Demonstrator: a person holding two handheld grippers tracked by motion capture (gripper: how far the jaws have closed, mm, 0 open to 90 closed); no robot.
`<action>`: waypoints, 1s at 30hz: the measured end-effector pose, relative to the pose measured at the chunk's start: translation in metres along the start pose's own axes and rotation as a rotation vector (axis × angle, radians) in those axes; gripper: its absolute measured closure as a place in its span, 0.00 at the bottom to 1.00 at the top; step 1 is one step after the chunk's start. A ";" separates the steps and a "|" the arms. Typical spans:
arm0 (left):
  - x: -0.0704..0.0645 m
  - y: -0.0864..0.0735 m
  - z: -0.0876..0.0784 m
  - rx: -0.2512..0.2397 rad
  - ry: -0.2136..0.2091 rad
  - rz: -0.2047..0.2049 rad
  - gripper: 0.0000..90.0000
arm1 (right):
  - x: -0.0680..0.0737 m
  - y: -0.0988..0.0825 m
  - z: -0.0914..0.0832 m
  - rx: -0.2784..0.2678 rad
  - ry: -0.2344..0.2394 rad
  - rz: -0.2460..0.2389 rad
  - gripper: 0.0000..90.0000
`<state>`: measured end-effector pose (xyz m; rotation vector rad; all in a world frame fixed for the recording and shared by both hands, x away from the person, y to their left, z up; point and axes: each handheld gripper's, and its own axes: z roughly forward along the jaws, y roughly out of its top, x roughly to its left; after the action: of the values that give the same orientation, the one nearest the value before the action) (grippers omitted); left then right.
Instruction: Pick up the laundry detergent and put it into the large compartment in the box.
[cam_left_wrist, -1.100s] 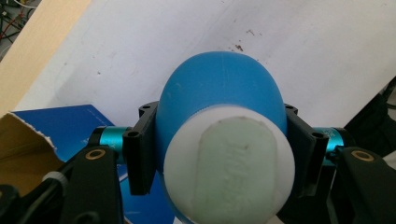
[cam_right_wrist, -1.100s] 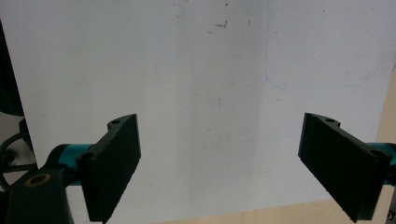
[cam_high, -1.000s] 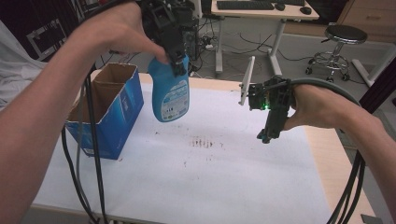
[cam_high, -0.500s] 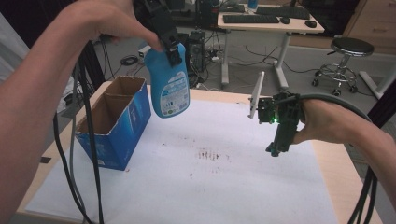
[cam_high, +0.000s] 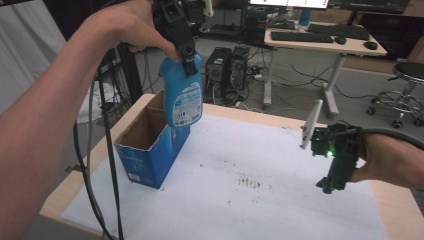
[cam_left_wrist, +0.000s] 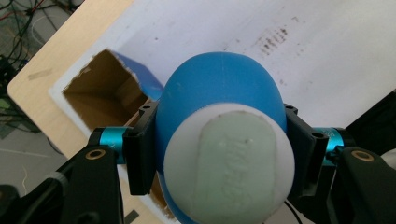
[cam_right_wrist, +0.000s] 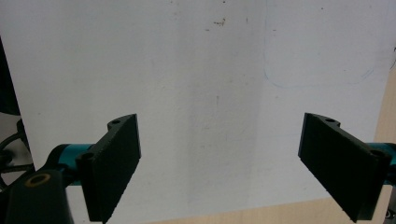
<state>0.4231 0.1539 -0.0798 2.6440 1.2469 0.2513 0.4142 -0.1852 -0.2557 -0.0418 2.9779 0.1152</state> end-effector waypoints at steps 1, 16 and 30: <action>0.003 -0.003 0.000 -0.003 -0.002 -0.011 0.43 | 0.000 0.001 0.001 -0.002 -0.001 -0.003 0.14; 0.050 -0.043 0.002 0.030 0.033 -0.068 0.43 | -0.002 0.004 0.006 0.004 0.008 -0.012 0.14; 0.069 -0.068 0.025 0.049 0.033 -0.087 0.43 | -0.002 0.005 0.012 0.001 0.010 -0.012 0.14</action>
<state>0.4215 0.2468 -0.1171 2.6284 1.3922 0.2544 0.4183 -0.1797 -0.2665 -0.0597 2.9874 0.1128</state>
